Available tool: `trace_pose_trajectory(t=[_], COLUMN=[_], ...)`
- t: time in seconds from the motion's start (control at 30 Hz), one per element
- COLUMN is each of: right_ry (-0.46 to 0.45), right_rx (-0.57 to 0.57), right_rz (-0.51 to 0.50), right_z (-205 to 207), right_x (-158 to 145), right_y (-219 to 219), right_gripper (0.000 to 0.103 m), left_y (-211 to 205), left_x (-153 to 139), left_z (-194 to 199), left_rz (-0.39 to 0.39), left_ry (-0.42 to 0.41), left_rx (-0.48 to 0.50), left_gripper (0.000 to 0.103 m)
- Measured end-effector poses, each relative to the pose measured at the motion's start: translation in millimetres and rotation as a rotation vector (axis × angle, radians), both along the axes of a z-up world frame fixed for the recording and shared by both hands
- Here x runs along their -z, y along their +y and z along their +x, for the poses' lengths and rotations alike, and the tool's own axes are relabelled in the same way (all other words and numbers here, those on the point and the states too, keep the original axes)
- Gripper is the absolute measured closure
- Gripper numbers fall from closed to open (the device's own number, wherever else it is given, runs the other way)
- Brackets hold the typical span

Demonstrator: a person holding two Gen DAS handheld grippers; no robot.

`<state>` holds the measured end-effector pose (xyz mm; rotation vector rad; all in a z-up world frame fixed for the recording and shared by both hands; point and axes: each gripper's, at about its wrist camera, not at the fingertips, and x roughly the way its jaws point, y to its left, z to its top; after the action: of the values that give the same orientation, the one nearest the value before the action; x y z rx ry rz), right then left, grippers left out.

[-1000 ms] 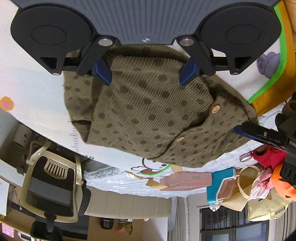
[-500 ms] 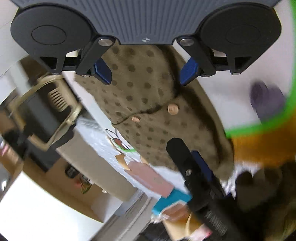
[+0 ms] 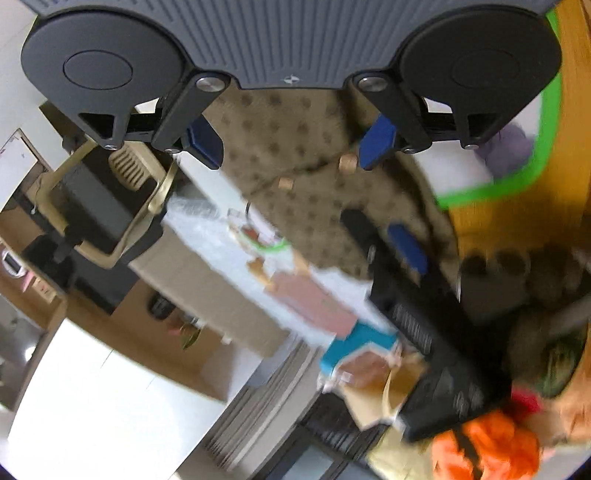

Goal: Fold clothes

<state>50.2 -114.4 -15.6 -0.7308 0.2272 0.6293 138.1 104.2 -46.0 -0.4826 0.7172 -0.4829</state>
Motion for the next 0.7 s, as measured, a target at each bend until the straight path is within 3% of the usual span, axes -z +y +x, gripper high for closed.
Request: trace_pose_trajectory(t=[0.2,0.4,0.57,0.7], right_ry=[0.030,-0.128,-0.351,-0.402], right_rx=[0.084,0.114,0.086,0.045], right_rz=[-0.135,-0.251,-0.386,-0.372], right_z=[12.0,3.2,0.3,1.9], right_x=[26.2,38.1,61.0,64.2], right_y=[13.1,18.7,41.7,56.5], right_gripper=[0.022,0.022,0.022,0.022], left_y=[0.9,2.8,3.6,4.6], left_x=[0.4,2.8,4.6,5.1], left_z=[0.1,-1.0,-1.8,-1.8], left_rz=[-0.010,-0.027,-0.036,-0.050], left_ry=[0.003,-0.002,-0.009,-0.005], left_rx=[-0.002,-0.001,-0.002,-0.008], left_gripper=[0.001,0.000,0.000,0.000])
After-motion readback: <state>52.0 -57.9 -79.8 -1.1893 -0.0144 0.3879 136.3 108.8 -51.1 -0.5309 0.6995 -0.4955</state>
